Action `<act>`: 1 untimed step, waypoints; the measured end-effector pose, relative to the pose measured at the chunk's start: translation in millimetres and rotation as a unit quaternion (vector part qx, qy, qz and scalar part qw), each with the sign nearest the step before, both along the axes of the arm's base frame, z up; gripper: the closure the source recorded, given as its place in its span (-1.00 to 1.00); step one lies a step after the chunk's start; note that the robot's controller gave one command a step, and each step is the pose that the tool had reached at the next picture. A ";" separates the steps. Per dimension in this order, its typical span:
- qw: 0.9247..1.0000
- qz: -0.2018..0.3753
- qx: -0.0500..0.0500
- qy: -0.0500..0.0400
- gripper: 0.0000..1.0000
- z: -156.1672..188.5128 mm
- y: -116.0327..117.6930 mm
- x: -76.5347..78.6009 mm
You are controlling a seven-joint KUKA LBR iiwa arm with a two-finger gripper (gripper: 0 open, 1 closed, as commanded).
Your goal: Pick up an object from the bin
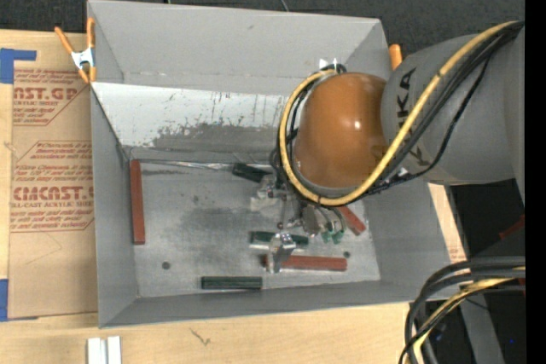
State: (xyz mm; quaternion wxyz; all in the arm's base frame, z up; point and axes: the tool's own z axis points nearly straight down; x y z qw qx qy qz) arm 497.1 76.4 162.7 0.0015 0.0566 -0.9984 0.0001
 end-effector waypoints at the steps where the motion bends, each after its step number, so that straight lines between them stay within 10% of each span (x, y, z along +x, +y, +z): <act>1: 0.999 0.047 0.001 -0.006 1.00 -86.1 -58.5 54.2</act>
Offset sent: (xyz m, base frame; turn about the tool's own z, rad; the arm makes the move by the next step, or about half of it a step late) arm 0.0000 0.0000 0.0000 0.0000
